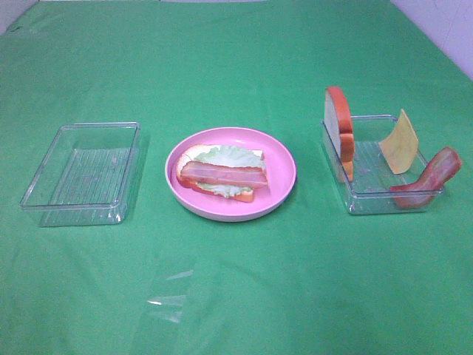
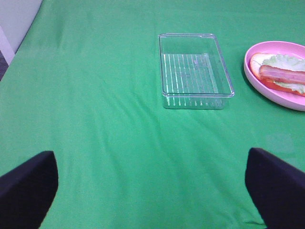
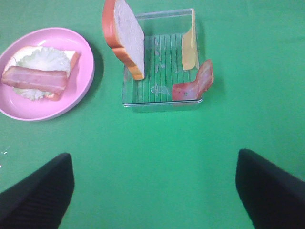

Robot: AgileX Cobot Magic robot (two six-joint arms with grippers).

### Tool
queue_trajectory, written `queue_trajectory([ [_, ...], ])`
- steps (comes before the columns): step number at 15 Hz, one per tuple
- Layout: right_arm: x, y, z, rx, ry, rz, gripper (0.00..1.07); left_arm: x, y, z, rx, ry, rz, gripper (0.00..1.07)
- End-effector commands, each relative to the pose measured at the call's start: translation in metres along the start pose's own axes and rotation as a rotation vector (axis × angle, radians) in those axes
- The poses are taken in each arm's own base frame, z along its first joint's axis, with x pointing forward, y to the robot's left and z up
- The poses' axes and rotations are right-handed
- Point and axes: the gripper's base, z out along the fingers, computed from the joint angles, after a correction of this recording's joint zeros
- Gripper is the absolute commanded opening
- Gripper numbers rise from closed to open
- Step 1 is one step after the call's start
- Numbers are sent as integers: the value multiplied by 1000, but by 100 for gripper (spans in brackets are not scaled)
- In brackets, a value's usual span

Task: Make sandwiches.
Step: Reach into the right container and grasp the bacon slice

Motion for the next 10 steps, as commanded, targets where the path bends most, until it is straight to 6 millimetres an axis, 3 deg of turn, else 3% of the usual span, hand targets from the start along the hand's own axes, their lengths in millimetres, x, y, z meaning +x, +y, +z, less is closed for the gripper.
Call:
queue_trajectory([
  [1, -20, 2, 14, 16, 89, -27, 89, 0, 0, -2, -4, -29, -11, 102],
  [3, -56, 7, 46, 22, 244, -50, 89, 0, 0, -2, -4, -29, -11, 102],
  [10, -108, 15, 117, 4, 479, -99, 89, 0, 0, -2, -4, -29, -11, 102],
])
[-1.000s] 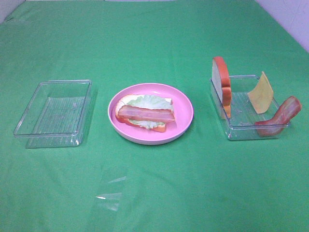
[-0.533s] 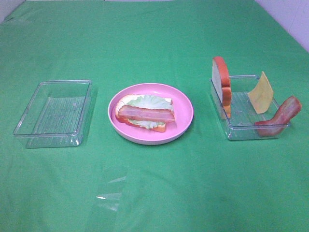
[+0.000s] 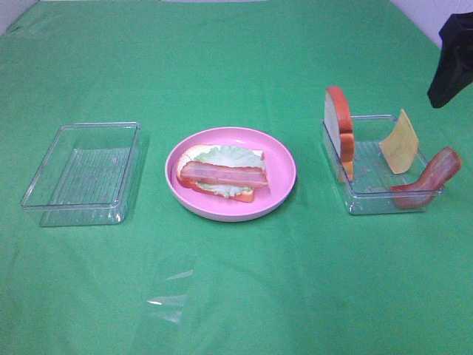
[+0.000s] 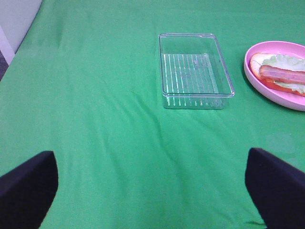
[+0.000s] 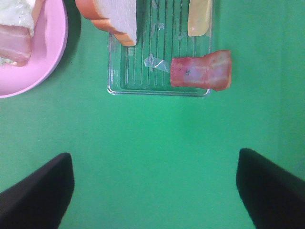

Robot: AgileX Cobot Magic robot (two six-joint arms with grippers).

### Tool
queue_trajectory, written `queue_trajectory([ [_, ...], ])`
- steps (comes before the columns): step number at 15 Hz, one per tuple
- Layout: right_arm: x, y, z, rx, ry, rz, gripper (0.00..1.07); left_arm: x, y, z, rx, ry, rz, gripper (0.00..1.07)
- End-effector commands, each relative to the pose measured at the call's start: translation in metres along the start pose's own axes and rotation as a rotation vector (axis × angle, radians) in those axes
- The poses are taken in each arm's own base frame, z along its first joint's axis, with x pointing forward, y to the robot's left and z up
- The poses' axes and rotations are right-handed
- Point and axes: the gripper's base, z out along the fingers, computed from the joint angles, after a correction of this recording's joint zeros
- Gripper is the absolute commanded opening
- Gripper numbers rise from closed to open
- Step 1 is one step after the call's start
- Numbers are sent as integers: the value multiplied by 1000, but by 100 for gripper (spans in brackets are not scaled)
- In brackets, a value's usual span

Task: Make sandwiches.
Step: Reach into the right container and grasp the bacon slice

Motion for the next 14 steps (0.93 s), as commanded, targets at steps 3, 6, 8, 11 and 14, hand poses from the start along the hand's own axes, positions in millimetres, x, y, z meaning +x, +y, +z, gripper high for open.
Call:
queue_trajectory([
  [3, -48, 8, 46, -76, 158, -54, 89, 0, 0, -2, -4, -29, -11, 102],
  [6, -60, 9, 61, -77, 193, -59, 89, 0, 0, -2, -4, -29, -11, 102],
  [8, -63, 8, 67, -78, 208, -67, 89, 0, 0, -2, -4, -29, -11, 102],
  [11, -64, 3, 72, -78, 222, -69, 89, 0, 0, -2, -4, -29, -11, 102],
  [14, -63, -49, 73, -151, 203, 106, 89, 0, 0, -2, -4, -29, -11, 102],
])
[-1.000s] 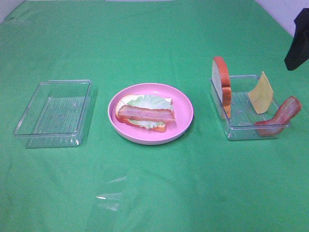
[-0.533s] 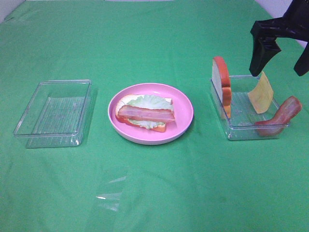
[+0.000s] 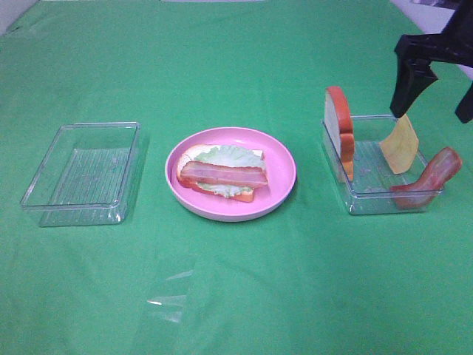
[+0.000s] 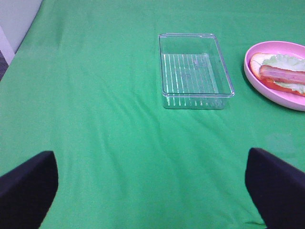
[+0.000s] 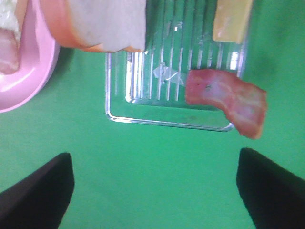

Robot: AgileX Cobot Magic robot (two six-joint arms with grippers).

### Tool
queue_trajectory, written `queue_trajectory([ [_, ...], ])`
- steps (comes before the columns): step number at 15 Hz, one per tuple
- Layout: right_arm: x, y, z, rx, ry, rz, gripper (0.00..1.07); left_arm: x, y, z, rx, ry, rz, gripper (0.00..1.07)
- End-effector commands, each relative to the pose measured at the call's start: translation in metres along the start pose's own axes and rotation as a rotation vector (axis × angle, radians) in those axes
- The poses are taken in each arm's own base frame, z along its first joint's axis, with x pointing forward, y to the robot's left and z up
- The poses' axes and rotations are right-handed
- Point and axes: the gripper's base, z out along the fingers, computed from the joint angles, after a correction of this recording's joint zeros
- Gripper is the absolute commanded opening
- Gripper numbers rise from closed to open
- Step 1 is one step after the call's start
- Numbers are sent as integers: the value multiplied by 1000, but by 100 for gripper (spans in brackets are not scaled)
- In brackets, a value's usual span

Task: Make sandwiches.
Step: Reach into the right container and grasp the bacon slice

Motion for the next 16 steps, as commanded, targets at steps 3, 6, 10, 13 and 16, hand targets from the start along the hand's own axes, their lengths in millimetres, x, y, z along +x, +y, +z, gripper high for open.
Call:
queue_trajectory([
  [3, 2, -55, -1, -66, -7, 146, 89, 0, 0, -2, -4, -29, -11, 102],
  [6, -1, -73, 2, -100, -54, 146, 89, 0, 0, -2, -4, -29, -11, 102],
  [10, -9, -74, 25, -159, -15, 98, 89, 0, 0, -2, -4, -29, -11, 102],
  [13, -14, -78, 49, -187, 41, 104, 89, 0, 0, -2, -4, -29, -11, 102],
  [16, -18, -84, 81, -207, 117, 122, 89, 0, 0, -2, -4, -29, -11, 102],
])
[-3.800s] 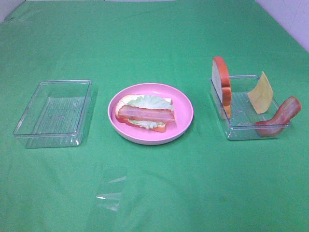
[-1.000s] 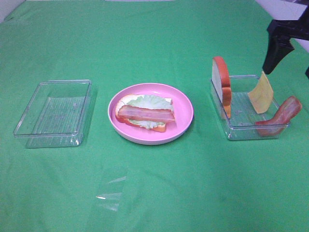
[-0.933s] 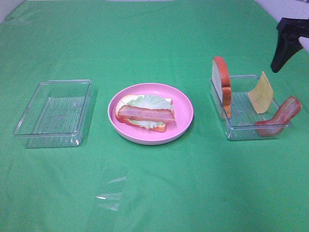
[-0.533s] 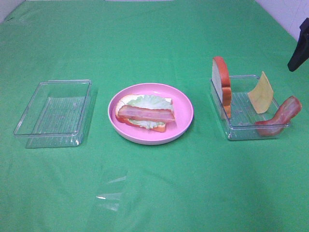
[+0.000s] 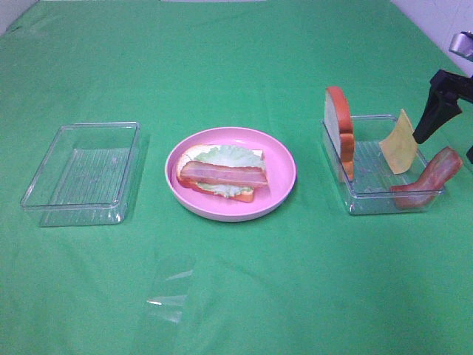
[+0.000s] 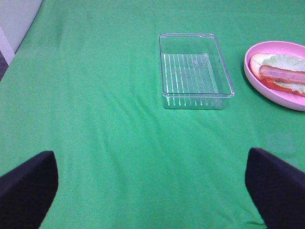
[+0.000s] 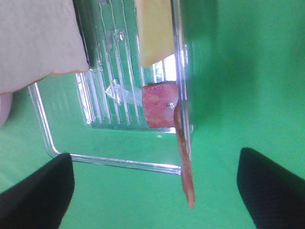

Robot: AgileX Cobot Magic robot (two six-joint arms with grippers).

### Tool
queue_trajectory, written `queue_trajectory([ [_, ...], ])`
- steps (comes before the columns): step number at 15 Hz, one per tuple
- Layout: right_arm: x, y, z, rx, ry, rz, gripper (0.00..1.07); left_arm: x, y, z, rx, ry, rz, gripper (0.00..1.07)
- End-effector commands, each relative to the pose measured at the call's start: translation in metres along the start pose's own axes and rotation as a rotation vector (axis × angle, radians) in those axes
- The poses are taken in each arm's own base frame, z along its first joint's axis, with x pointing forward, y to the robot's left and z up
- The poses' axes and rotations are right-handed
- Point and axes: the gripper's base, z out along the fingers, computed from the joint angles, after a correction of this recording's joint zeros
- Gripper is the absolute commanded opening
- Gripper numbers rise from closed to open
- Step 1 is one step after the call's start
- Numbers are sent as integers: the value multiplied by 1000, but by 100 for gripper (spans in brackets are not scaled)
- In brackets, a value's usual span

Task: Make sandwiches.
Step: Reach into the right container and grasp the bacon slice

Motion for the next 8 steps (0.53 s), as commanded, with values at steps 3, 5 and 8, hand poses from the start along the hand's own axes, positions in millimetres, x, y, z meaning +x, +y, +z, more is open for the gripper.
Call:
queue_trajectory([
  [3, -6, -10, 25, -18, 58, 7, 84, 0, 0, -2, -4, -29, -11, 102],
  [5, -6, -11, 26, -18, 59, 8, 81, 0, 0, -2, -4, -29, -11, 102],
  [8, -7, -11, 26, -15, 56, 10, 67, 0, 0, -2, -4, -29, -11, 102],
])
